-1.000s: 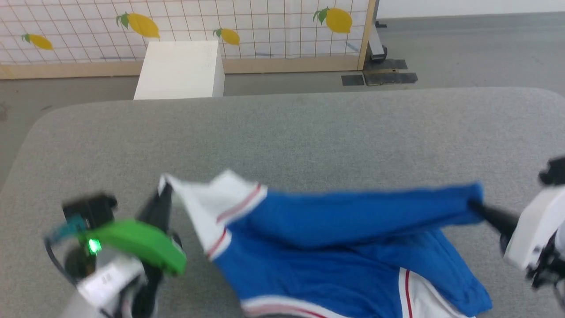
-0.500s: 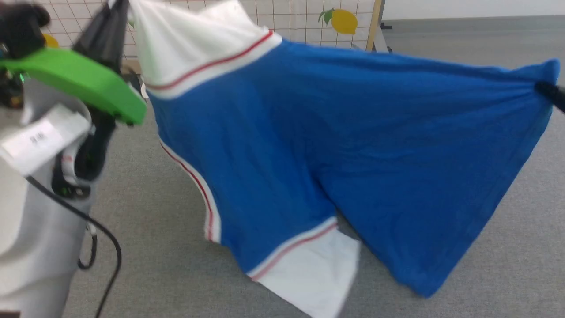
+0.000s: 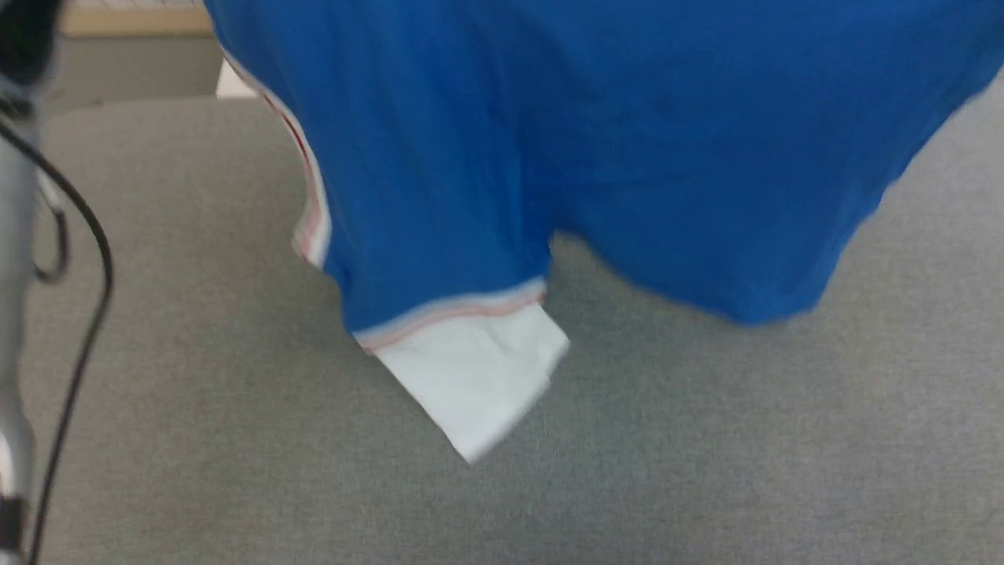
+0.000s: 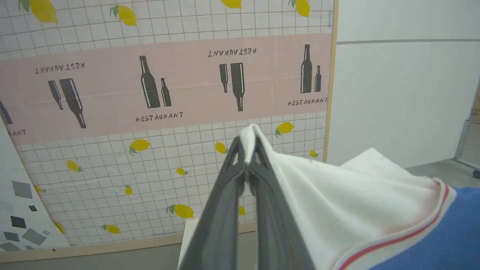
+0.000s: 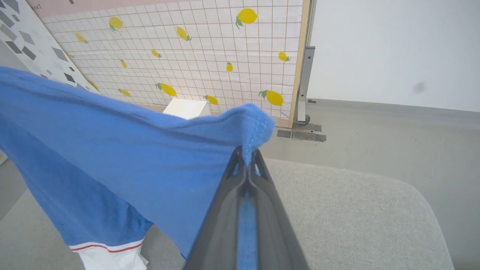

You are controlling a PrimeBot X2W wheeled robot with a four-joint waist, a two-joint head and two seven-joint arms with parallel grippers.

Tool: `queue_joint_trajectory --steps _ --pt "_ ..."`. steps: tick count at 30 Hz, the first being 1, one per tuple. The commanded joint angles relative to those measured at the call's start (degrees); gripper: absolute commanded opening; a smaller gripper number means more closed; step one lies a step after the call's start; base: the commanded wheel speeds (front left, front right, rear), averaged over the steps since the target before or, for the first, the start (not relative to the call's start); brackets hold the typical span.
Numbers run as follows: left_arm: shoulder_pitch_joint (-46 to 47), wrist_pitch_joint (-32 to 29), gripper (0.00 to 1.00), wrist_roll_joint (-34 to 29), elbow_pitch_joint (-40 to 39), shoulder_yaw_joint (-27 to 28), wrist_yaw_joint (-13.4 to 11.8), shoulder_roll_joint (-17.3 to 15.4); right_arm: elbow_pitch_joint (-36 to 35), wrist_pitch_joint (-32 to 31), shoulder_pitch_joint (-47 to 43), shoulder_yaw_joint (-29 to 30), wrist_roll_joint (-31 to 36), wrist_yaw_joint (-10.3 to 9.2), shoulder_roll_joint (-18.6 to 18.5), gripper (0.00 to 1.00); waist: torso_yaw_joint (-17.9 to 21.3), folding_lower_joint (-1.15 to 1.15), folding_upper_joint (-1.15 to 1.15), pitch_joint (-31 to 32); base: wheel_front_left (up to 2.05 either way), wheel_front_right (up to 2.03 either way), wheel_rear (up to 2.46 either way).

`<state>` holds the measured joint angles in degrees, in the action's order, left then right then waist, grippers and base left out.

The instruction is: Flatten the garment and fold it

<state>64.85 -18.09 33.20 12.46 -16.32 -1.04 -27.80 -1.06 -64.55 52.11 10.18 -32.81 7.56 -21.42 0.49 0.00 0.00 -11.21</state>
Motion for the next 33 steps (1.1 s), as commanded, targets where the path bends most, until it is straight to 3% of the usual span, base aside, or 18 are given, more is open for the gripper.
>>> queue_joint_trajectory --steps 1,9,17,25,33 --pt "3.59 0.43 0.0 -1.26 1.43 -0.11 0.23 -0.59 1.23 0.69 3.57 -0.39 1.34 -0.08 0.65 0.0 0.67 0.0 0.0 -8.09 0.0 0.0 0.0" --pt "22.26 4.01 0.0 -7.86 10.05 -1.21 -0.93 -0.62 10.89 6.45 25.04 -2.61 10.01 -0.08 4.15 0.0 2.16 0.0 0.0 -19.3 0.0 0.0 0.0" --pt "34.46 11.24 0.0 -13.77 14.3 -1.82 -4.1 -0.31 19.27 15.05 38.47 0.24 17.56 -0.08 7.65 0.0 2.15 0.0 0.0 -25.47 0.0 0.0 0.0" --pt "36.13 16.19 0.0 -13.93 18.65 -1.69 -4.71 0.57 24.62 18.7 42.33 0.83 19.74 -0.08 8.92 0.0 1.49 0.0 0.0 -29.77 0.0 0.0 0.0" --pt "28.85 20.87 0.0 -11.31 23.94 -2.1 -3.31 2.9 26.44 20.75 36.05 -2.19 16.52 -0.08 7.72 0.0 -0.61 0.0 0.0 -30.05 0.0 0.0 0.0"
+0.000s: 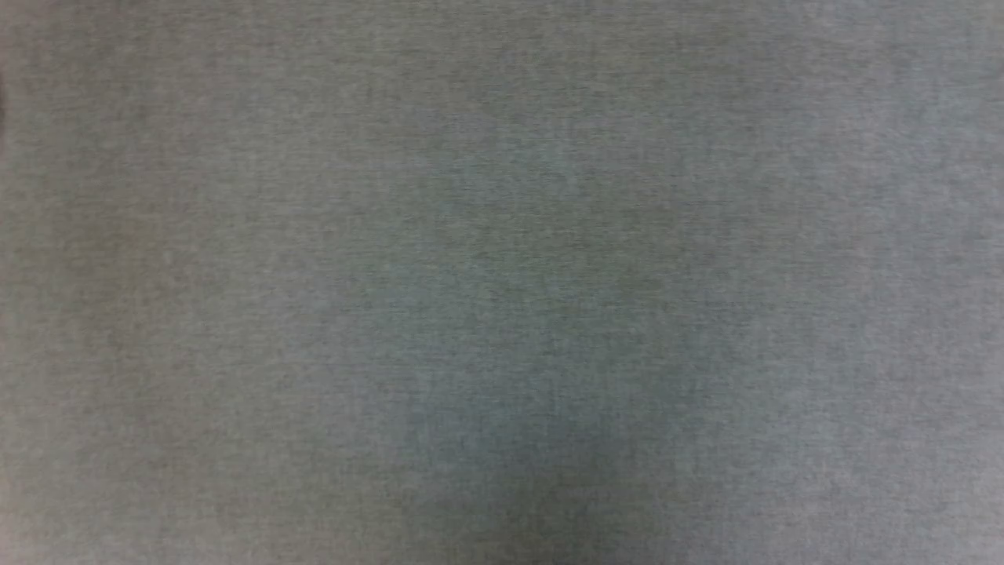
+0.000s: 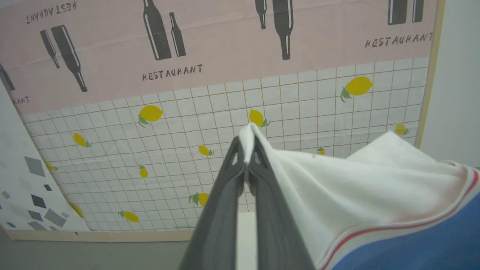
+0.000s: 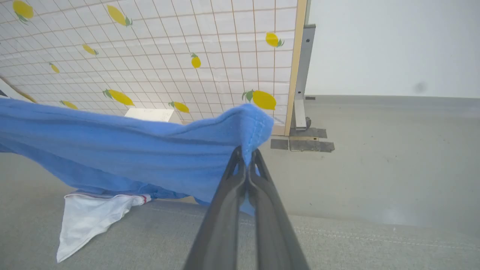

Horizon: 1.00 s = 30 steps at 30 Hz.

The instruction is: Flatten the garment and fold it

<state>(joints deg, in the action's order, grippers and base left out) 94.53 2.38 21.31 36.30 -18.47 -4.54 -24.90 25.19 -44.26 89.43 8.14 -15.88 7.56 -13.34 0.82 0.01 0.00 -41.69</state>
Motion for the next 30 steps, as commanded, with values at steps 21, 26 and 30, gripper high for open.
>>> queue_joint_trajectory --steps 21,26,30 --pt "-48.05 11.72 0.0 10.8 2.81 -1.53 7.14 6.89 -3.42 13.48 -49.57 -10.24 -20.33 -0.08 -3.75 0.0 -4.4 -0.01 0.0 25.74 0.0 0.0 0.0" --pt "-64.74 11.71 0.0 14.61 -2.31 -1.32 6.26 9.03 -3.48 16.42 -61.85 -10.54 -22.5 -0.08 -3.23 0.0 -4.81 -0.01 0.0 31.53 0.0 0.0 0.0" --pt "-75.44 9.52 0.0 18.12 -6.46 -1.26 5.53 10.33 -3.77 18.44 -69.64 -9.79 -22.9 -0.08 -2.66 0.0 -5.09 -0.01 0.0 34.8 0.0 0.0 0.0"
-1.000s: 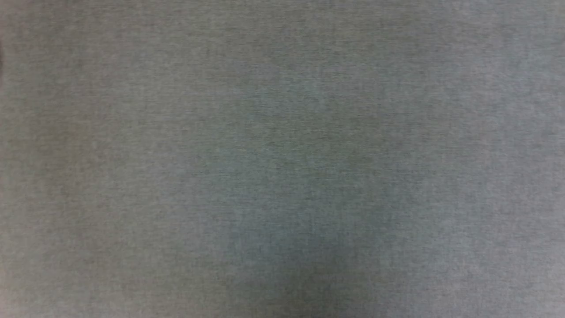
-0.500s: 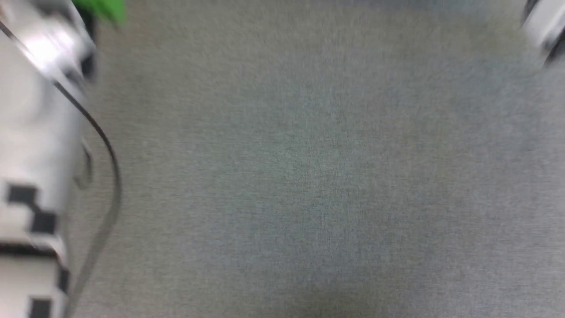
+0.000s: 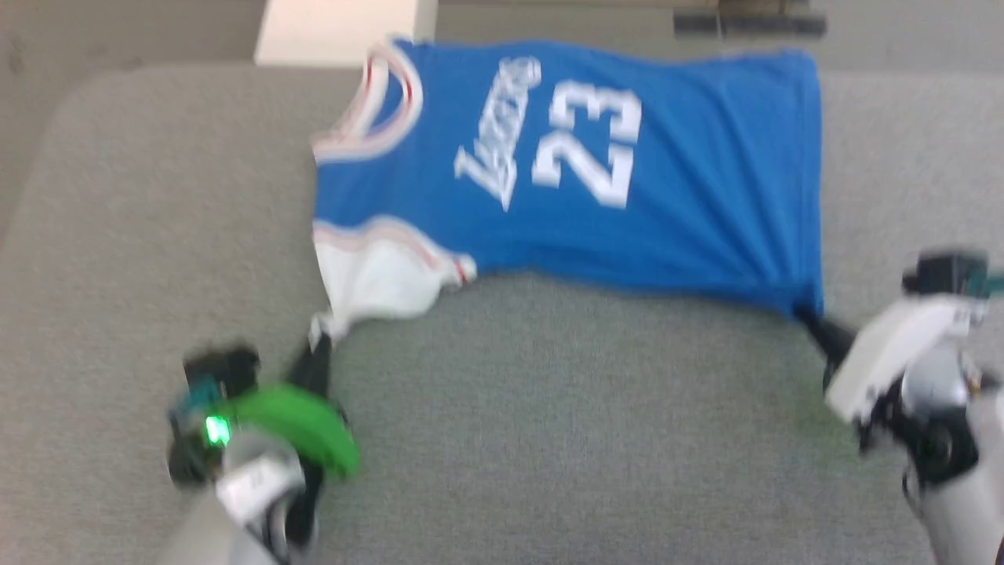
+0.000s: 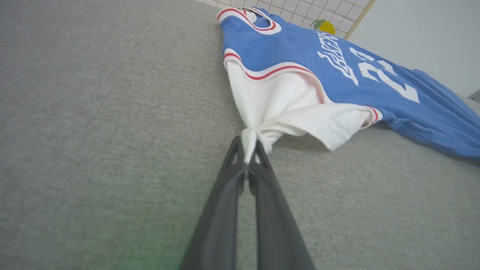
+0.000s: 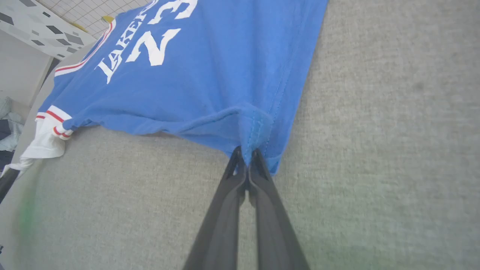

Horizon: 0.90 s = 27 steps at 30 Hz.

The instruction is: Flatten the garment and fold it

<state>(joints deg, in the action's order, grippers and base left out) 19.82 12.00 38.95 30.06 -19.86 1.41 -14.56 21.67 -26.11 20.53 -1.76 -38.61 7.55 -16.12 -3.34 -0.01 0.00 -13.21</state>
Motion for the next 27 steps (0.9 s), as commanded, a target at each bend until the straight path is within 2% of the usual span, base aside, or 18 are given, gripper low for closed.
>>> queue_joint_trajectory --steps 1,6,14,21,27 --pt "-3.29 -0.92 0.0 1.56 -1.44 0.42 -0.83 0.09 -0.47 0.77 -2.58 0.35 -0.11 -0.06 0.18 0.0 -0.91 0.01 0.0 7.02 0.0 0.0 0.0" --pt "-13.43 -6.05 0.0 6.09 -7.24 1.77 -3.07 -0.71 -2.19 1.53 -9.87 1.56 -0.28 -0.06 0.24 0.0 -0.6 0.01 0.0 9.88 0.0 0.0 0.0" --pt "-28.83 -18.5 0.0 12.77 -21.15 3.49 -10.28 -3.95 -7.38 -1.32 -19.79 4.07 0.78 -0.06 -1.45 0.0 0.25 0.01 0.0 12.99 0.0 0.0 0.0" --pt "-39.1 -27.47 0.0 17.05 -33.43 4.58 -16.87 -6.97 -12.86 -8.04 -27.66 7.4 2.07 -0.06 -2.73 0.0 0.34 0.01 0.0 13.19 0.0 0.0 0.0" --pt "-42.91 -29.35 0.0 18.26 -38.68 6.26 -18.85 -9.12 -17.01 -13.24 -31.19 9.49 2.87 -0.06 -1.93 0.0 0.63 0.01 0.0 12.85 0.0 0.0 0.0"
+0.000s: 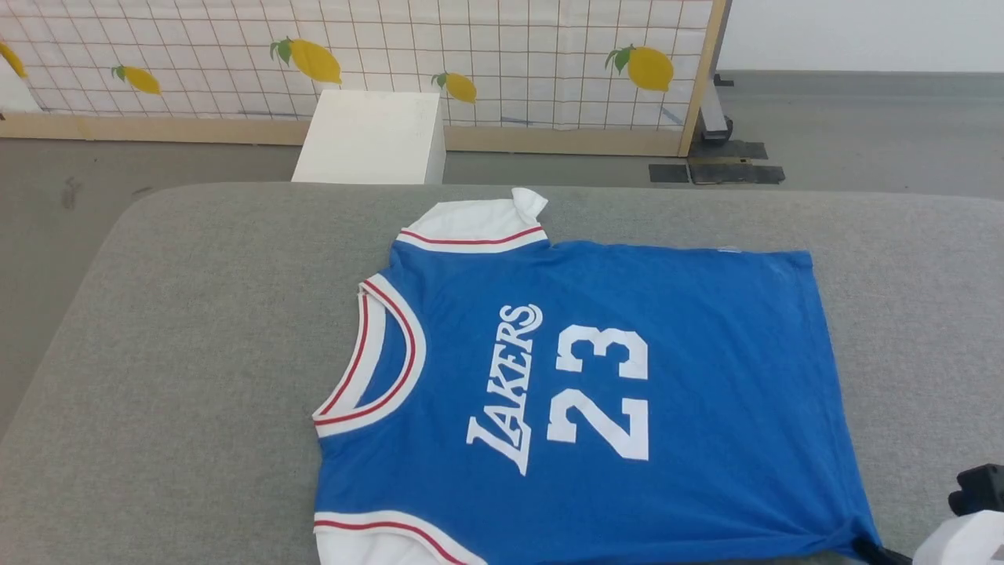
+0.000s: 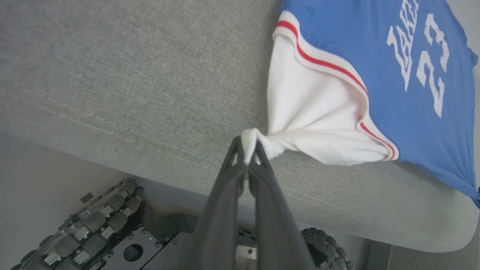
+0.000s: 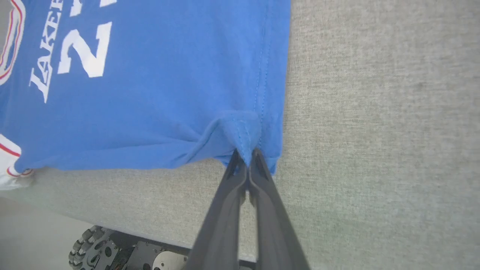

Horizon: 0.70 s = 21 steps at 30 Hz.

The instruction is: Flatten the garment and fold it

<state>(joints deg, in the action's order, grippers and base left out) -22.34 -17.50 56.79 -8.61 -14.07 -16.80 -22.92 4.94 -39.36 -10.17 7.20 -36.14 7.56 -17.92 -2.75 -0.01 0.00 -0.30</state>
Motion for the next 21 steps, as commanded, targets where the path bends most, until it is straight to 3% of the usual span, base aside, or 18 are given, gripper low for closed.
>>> queue_joint_trajectory --steps 1,9,15,21 --pt "-0.83 0.31 0.0 0.2 -0.72 0.69 -0.73 -1.05 -0.88 -0.26 -0.58 0.87 0.53 -0.08 0.2 0.0 0.07 0.01 0.0 -0.08 0.0 0.0 0.0" --pt "5.16 0.67 0.0 -4.84 -8.63 0.55 -0.56 -4.79 -6.47 -3.92 2.56 2.43 1.79 -0.08 0.84 0.0 0.23 0.01 0.0 -1.93 0.0 0.0 0.0" --pt "16.17 -1.5 0.0 -7.84 -7.95 -0.85 2.34 -7.53 -8.4 -8.33 8.3 3.59 3.73 -0.08 0.74 0.0 0.63 0.01 0.0 -5.52 0.0 0.0 0.0" --pt "27.91 -3.31 0.0 -9.05 -3.85 -2.52 5.7 -7.6 -7.96 -12.56 15.36 2.97 6.11 -0.08 0.77 0.0 1.27 0.01 0.0 -11.12 0.0 0.0 0.0"
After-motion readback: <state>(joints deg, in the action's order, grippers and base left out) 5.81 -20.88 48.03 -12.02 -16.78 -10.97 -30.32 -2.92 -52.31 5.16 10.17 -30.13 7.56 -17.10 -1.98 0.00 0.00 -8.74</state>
